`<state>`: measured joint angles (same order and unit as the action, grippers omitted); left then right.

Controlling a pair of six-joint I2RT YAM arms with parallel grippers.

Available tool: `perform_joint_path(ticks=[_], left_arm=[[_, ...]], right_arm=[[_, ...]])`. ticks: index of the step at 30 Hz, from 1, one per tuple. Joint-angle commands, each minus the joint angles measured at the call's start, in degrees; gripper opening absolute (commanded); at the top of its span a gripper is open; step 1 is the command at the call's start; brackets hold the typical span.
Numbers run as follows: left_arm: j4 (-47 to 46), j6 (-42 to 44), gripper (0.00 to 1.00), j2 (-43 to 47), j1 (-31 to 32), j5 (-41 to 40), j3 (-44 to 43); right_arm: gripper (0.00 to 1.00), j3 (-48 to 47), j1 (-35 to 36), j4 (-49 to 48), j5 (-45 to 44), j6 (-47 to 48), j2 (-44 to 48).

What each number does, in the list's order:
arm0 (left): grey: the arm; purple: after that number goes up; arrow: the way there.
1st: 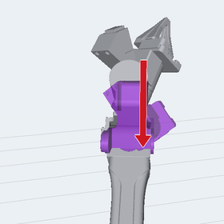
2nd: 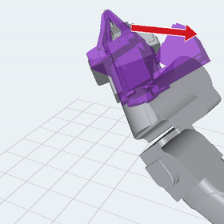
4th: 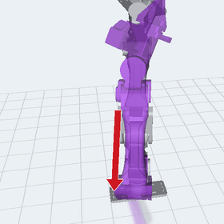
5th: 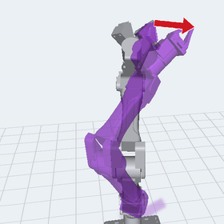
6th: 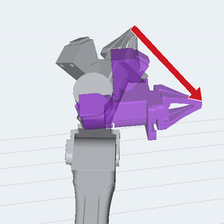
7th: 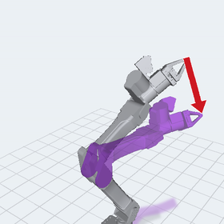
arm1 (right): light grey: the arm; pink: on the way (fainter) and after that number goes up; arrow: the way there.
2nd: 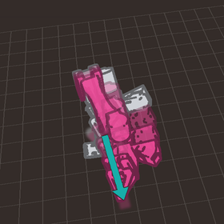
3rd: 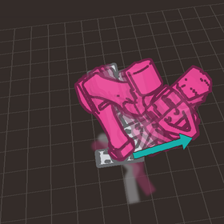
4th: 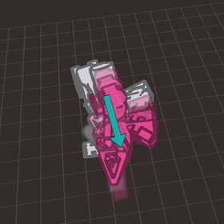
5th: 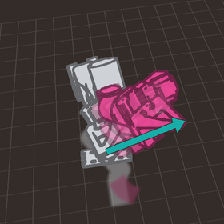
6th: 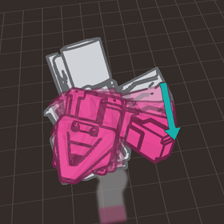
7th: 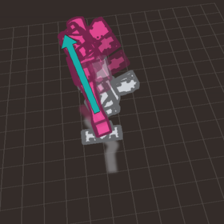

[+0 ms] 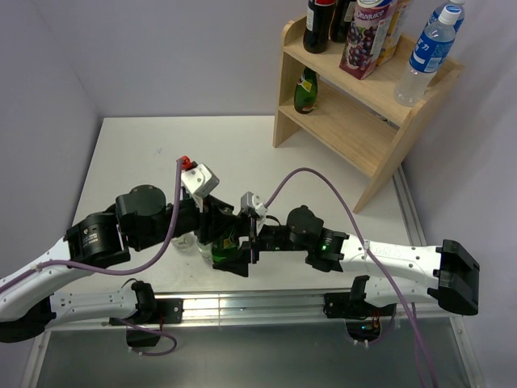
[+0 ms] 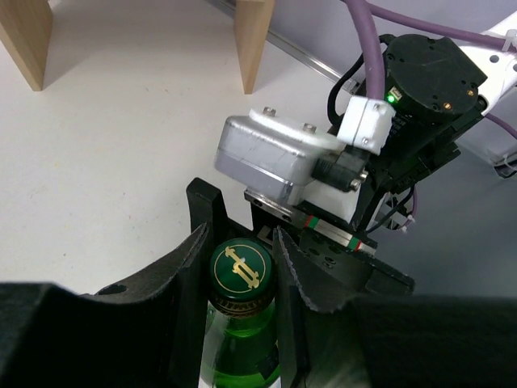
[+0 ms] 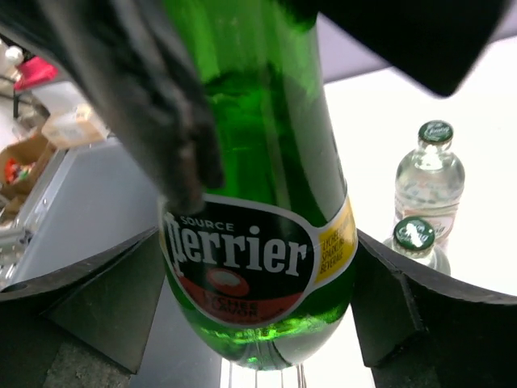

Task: Place and organize the beverage onto the shelf
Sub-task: Place the drink on the shelf.

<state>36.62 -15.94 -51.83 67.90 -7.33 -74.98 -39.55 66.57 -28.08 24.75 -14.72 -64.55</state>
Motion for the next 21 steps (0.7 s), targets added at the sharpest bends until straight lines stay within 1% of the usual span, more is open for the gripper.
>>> perform_joint_path(ticks=[1,3,4,6,9,10,11,12,13,14,15,16,21], left_arm=[[-10.0,-0.8,0.0,2.2,-0.2,0.8,-0.8],[-10.3,-0.8,0.0,2.5,-0.2,0.8,-0.4],[-10.3,-0.8,0.01,2.5,-0.2,0.8,-0.5],[-9.7,-0.6,0.0,2.1,-0.2,0.3,-0.9],[-9.3,-0.1,0.0,1.6,-0.2,-0.1,-1.5],[-9.4,-0.1,0.0,1.6,-0.2,-0.5,-1.7],[-9.4,0.0,0.0,1.6,-0.2,-1.5,-1.8],[-9.5,0.0,0.0,1.6,-0.2,-1.8,-2.0],[-9.3,0.1,0.0,1.5,-0.2,-2.0,-2.5],[-9.1,0.3,0.0,1.3,-0.2,-2.0,-2.9],[-9.0,0.5,0.0,1.2,-0.2,-1.8,-3.2],[-8.8,0.6,0.0,1.1,-0.2,-1.7,-3.9],[-7.6,2.3,0.0,0.8,-0.2,-0.9,-5.0]], right_arm=[[0.92,-4.1,0.8,-7.5,-2.1,-0.4,3.1],[0.92,-4.6,0.8,-6.7,-3.7,-0.5,3.3],[0.9,-4.7,0.8,-6.6,-5.1,-0.4,3.3],[0.85,-4.8,0.8,-6.5,-4.5,0.3,3.0],[0.65,-5.2,0.8,-5.3,-3.6,1.7,2.6],[0.53,-5.4,0.8,-5.1,-3.2,2.1,2.5],[0.51,-5.4,0.8,-4.5,-3.0,2.6,2.5],[0.52,-5.4,0.8,-4.3,-3.0,2.9,2.4],[0.66,-5.4,0.8,-4.0,-3.1,2.9,2.6],[0.77,-5.4,0.8,-3.3,-3.6,2.9,2.7],[0.82,-5.4,0.8,-2.9,-4.4,3.1,2.8],[0.84,-5.5,0.8,-2.2,-4.6,3.5,2.9],[0.82,-4.5,0.8,0.4,-6.8,3.9,4.2]])
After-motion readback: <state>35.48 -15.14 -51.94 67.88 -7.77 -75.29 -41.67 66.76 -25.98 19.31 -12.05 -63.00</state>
